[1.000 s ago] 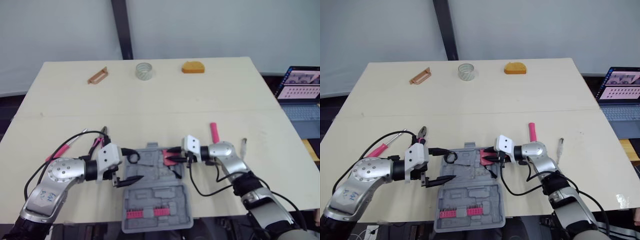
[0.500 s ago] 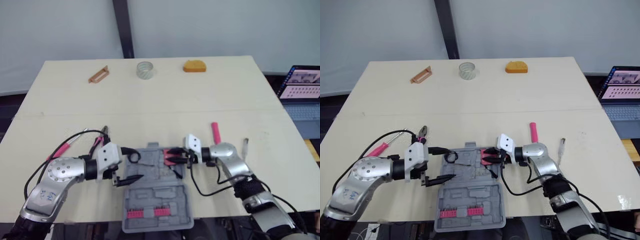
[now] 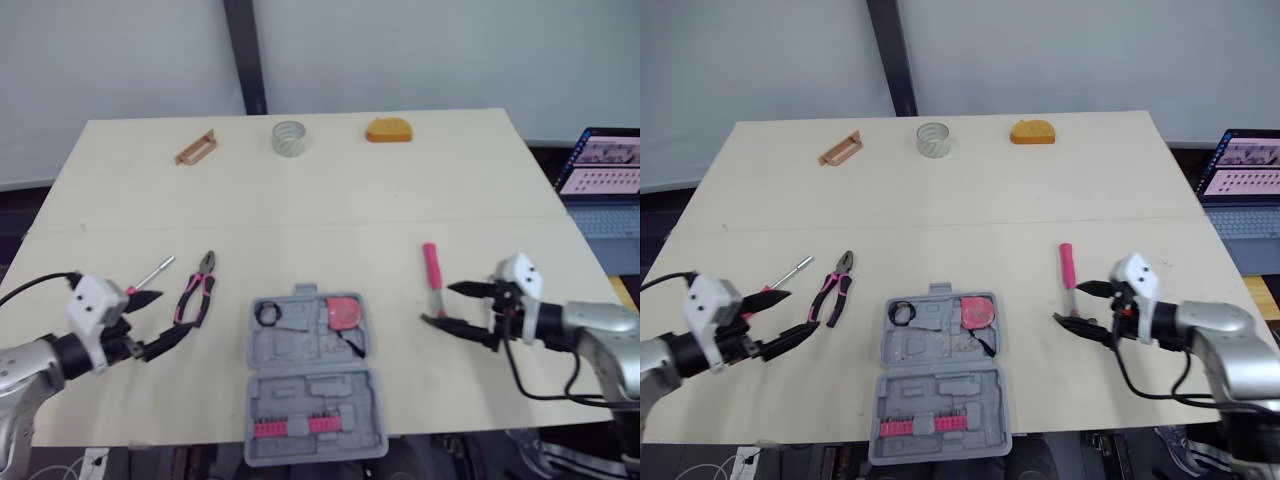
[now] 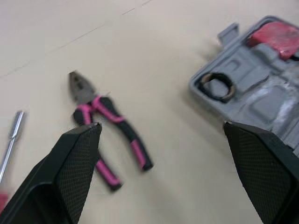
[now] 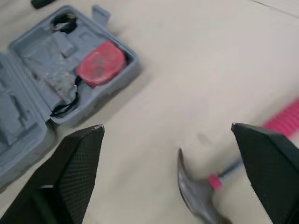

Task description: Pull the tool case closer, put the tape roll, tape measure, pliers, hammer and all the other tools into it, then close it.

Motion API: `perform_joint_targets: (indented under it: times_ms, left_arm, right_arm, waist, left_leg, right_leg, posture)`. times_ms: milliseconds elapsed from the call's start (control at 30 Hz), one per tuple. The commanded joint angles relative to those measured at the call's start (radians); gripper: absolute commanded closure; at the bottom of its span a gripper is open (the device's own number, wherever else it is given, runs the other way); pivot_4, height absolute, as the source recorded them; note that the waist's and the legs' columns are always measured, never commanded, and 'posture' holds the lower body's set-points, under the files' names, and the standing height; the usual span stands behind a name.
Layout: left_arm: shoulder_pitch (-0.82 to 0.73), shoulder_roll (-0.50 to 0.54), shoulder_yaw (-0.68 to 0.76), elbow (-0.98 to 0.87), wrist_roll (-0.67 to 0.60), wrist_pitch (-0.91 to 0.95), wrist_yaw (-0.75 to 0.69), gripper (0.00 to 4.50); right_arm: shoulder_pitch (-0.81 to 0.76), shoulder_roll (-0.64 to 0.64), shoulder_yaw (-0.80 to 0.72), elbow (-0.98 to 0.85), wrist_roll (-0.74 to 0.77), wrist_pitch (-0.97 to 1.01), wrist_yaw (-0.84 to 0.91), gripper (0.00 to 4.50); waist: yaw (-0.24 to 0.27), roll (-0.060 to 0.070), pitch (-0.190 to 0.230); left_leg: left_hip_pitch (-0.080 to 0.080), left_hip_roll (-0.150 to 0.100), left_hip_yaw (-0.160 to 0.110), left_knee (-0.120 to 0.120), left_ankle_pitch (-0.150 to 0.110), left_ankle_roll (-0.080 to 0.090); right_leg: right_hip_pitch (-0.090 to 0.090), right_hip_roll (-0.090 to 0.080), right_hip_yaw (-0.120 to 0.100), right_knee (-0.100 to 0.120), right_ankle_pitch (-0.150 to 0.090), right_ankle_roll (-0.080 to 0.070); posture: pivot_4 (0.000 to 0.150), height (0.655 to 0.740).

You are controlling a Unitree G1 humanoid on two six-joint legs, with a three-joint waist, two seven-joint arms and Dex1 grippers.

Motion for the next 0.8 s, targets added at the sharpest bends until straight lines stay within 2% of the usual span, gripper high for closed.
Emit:
perform_joint_targets:
  times_ms: [33, 267, 467, 800]
  left_arm:
    - [0.068, -0.021, 0.123, 0.033, 0.003, -0.028, 0.025, 0.00]
    - [0.148, -0.094, 0.236, 0.120, 0.001, -0.079, 0.084, 0.00]
    - [0.152, -0.120, 0.292, 0.191, 0.018, -0.133, 0.150, 0.00]
    - [0.170, -0.125, 0.281, 0.178, 0.001, -0.139, 0.165, 0.00]
  right_arm:
    - [0.075, -0.042, -0.136, 0.033, 0.025, 0.006, -0.012, 0.05]
    - [0.154, -0.033, -0.259, 0.189, -0.013, -0.079, -0.089, 0.05]
    - [0.168, -0.021, -0.273, 0.370, -0.053, -0.206, -0.119, 0.05]
    - [0.131, -0.036, -0.245, 0.387, -0.038, -0.247, -0.081, 0.05]
  waist:
    - [0.001, 0.000, 0.000]
    - [0.001, -0.001, 0.001]
    - [0.002, -0.002, 0.001]
    - [-0.001, -0.002, 0.002]
  left_leg:
    - [0.000, 0.000, 0.000, 0.000, 0.000, 0.000]
    - [0.000, 0.000, 0.002, 0.000, 0.000, 0.001]
    - [0.000, 0.000, 0.003, -0.001, 0.000, 0.001]
    - [0.001, 0.000, 0.003, -0.002, -0.001, 0.000]
  right_leg:
    - [0.000, 0.000, 0.000, -0.001, 0.000, 0.000]
    - [0.001, 0.000, 0.001, -0.005, 0.003, 0.000]
    - [0.001, 0.000, 0.002, -0.005, 0.003, 0.000]
    - [0.001, 0.000, 0.002, -0.005, 0.003, 0.000]
  posture:
    - [0.150, 0.7400]
    - [0.150, 0.7400]
    - [0.150, 0.7400]
    - [0.150, 0.7400]
